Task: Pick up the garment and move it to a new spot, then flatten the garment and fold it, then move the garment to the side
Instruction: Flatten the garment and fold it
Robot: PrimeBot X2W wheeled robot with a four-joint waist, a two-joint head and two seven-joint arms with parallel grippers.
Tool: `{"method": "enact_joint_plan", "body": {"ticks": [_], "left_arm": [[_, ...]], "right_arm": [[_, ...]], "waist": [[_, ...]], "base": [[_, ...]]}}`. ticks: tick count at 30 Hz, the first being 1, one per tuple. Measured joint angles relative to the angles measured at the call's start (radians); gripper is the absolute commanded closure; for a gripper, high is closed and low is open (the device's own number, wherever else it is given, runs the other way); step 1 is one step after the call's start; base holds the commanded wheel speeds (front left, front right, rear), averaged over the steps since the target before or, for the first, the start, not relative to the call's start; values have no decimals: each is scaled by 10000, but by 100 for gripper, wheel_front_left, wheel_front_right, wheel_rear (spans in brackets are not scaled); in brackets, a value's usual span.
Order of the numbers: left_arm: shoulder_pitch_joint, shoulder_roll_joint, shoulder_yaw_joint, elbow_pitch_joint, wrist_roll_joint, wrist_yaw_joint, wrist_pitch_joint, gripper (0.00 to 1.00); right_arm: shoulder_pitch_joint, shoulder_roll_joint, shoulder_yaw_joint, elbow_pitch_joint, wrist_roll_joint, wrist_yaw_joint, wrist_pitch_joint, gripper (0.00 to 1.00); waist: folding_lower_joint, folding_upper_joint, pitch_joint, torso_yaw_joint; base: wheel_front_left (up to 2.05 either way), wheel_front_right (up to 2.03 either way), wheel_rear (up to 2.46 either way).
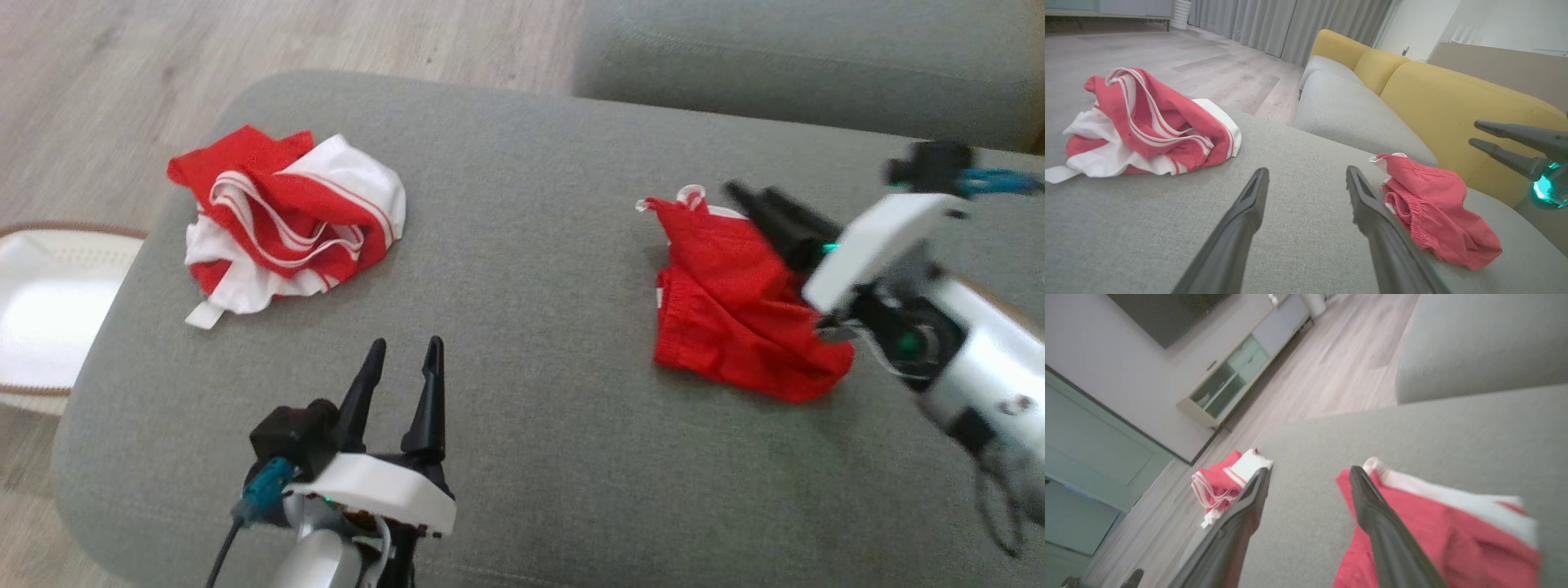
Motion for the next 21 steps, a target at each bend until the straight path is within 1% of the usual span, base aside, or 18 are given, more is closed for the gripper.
{"method": "enact_joint_plan", "body": {"ticks": [2, 4, 7, 11, 14, 15, 16, 17, 18, 19, 21], "left_arm": [[5, 0, 144, -33, 291, -4, 0, 0], [10, 6, 217, -104, 541, -75, 0, 0], [17, -2, 222, -234, 1053, -75, 0, 0], [90, 0, 259, -286, 1260, -92, 0, 0], [177, 2, 259, -288, 1256, -174, 0, 0], [177, 2, 259, -288, 1256, -174, 0, 0], [178, 0, 255, -290, 1256, -176, 0, 0], [175, 2, 244, -293, 1254, -180, 0, 0], [172, 0, 222, -293, 1254, -213, 0, 0], [171, 2, 209, -290, 1248, -251, 0, 0], [168, 0, 182, -280, 1151, -251, 0, 0]], "right_arm": [[196, -508, -146, -61, -230, 0, -629, 0], [389, -945, -178, 132, -527, 0, -1229, 0], [743, -1277, -244, 777, -771, 0, -1806, 0], [1183, -1279, -221, 1569, -769, 0, -1914, 0], [1244, -1103, -244, 2111, -633, 0, -1708, 0], [1244, -1103, -244, 2111, -633, 0, -1708, 0], [1238, -976, -309, 2288, -512, 0, -1603, 0], [1171, -671, -604, 2587, -42, 0, -1354, 0], [1109, -510, -828, 2692, 349, 0, -1147, 18], [1018, -372, -972, 2782, 686, 0, -834, 100], [809, -184, -1195, 2918, 1258, 0, -12, 100]], "waist": [[0, 0, -118, -103], [0, 0, -217, -186], [0, 0, -317, -255], [0, 0, -285, -288], [0, 0, -179, -257], [0, 0, -179, -257], [0, 0, -137, -235], [0, 0, -53, -168], [0, 0, -14, -122], [0, 0, 21, -68], [0, 0, 85, 66]], "base": [[0, 0, 0], [0, 0, 0], [0, 0, 0], [0, 0, 0], [0, 0, 0], [0, 0, 0], [0, 0, 0], [0, 0, 0], [0, 0, 0], [0, 0, 0], [0, 0, 0]]}}
